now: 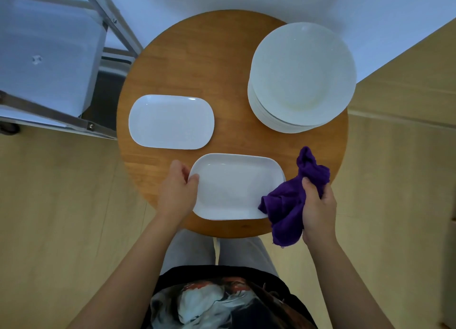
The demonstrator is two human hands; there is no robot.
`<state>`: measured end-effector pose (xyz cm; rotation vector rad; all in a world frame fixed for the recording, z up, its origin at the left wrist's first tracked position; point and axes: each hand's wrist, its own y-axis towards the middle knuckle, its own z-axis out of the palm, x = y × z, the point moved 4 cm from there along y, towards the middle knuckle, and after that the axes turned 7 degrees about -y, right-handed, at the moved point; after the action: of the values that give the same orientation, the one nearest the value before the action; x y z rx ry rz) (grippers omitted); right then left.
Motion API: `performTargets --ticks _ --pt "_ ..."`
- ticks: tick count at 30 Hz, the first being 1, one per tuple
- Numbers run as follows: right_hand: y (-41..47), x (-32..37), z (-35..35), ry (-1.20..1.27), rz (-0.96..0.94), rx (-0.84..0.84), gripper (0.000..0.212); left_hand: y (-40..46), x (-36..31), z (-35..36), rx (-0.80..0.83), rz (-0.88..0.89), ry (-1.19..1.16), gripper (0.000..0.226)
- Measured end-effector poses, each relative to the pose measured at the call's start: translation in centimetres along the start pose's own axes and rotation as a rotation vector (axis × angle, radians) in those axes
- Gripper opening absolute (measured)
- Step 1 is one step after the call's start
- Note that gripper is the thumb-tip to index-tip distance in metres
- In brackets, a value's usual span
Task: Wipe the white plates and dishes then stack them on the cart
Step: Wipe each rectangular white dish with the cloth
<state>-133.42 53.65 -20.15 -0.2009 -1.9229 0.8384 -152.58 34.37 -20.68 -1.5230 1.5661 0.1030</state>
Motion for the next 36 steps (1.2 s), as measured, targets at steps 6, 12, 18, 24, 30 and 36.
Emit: performTargets --ticks 6,12,18,24,30,36 --pt "0.0 -0.3 0.3 -0.028 -0.003 -0.054 0.011 -1.1 -1.0 1.6 0.229 -0.298 -0.546 0.012" --pt "-1.9 0.9 0.7 -0.151 -0.153 -0.264 0.007 -1.7 -0.9 1.8 0.423 -0.404 -0.739 0.050" --pt "-3.6 5.4 3.6 -0.309 -0.454 -0.270 0.019 -2.5 -1.4 0.8 0.405 -0.378 -0.849 0.047" --pt "-4.0 6.6 8.4 -0.766 -0.328 -0.401 0.055 -3.9 -4.0 1.3 0.415 -0.331 -0.808 0.059" --pt "-7.7 6.3 13.6 -0.783 -0.537 -0.207 0.057 -3.3 -5.2 0.4 0.442 -0.208 -0.892 0.058" --pt "-10.3 6.2 16.5 -0.603 -0.652 0.015 0.056 -2.8 -4.5 -0.8 0.384 -0.252 -1.108 0.041"
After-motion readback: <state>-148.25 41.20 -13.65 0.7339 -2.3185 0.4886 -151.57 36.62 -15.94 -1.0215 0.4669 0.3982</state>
